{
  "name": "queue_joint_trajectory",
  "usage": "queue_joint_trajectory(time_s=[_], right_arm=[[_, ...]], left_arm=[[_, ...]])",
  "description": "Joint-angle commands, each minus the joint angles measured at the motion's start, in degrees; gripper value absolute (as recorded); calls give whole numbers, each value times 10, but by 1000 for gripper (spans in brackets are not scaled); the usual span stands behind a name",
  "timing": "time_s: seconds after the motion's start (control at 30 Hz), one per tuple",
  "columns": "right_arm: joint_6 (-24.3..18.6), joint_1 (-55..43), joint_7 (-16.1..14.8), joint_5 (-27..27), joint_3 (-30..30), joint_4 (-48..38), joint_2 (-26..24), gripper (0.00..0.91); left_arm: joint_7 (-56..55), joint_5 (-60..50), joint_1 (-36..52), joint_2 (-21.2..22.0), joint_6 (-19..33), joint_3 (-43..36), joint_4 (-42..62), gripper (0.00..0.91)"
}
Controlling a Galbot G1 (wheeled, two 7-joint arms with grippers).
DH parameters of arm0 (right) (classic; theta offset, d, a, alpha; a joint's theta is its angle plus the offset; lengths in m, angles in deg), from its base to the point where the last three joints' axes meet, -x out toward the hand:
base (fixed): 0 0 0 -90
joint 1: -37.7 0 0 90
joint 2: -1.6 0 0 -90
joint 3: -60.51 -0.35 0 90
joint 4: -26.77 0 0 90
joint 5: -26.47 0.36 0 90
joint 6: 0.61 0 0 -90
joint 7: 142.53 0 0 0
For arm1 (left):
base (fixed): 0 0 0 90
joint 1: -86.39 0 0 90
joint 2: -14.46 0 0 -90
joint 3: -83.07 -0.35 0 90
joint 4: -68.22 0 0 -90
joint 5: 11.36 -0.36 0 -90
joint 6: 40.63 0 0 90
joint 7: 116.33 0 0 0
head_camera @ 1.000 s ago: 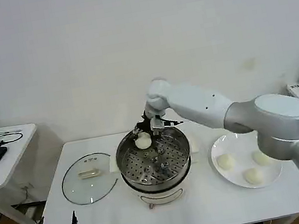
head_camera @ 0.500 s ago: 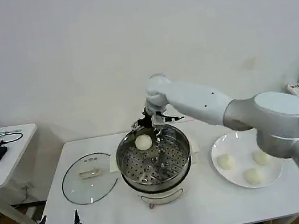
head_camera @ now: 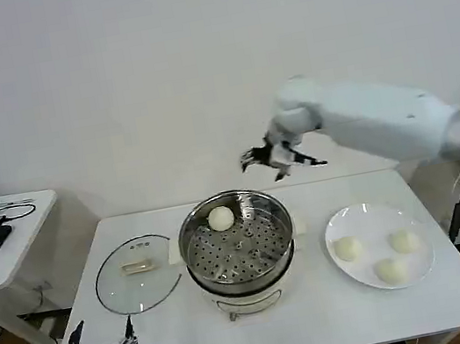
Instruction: Take steamed baozi put them in steamer then cover it.
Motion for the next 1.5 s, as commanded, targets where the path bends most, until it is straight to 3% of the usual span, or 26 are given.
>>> queue_joint_trajectory(time_s=[0.03,0.07,0.13,0.2,0.3,0.37,0.5,0.63,0.77,1.1,1.5], right_arm=[[158,-4,33,62,33,110,-246,907],[164,2,53,64,39,120,-262,907],[170,4,63,75,47,130,-273,907],[195,11,45,118,54,144,-284,907],[218,26,26,113,50,143,-282,907],[212,49,-12,111,34,129,-275,907],[203,113,-48,124,-8,98,-260,907],[204,182,-66,134,-77,56,-230,907],[196,216,-75,143,-94,35,-205,907],[195,284,-54,126,-137,-39,-99,907],[194,294,-49,99,-130,-76,-53,907]], left_arm=[[2,-2,4,-14,-1,-14,0,907],[1,-5,7,-16,-2,-19,1,907],[2,-9,10,-18,-2,-24,2,907],[2,-11,12,-20,-3,-30,3,907],[2,-13,15,-22,-4,-35,2,907],[2,-14,15,-23,-4,-35,1,907],[3,-16,12,-24,-4,-33,-3,907],[3,-17,13,-22,-4,-30,-5,907],[3,-20,13,-18,-5,-29,-5,907],[4,-21,17,-16,-7,-20,2,907],[5,-20,16,-14,-8,-6,11,907]])
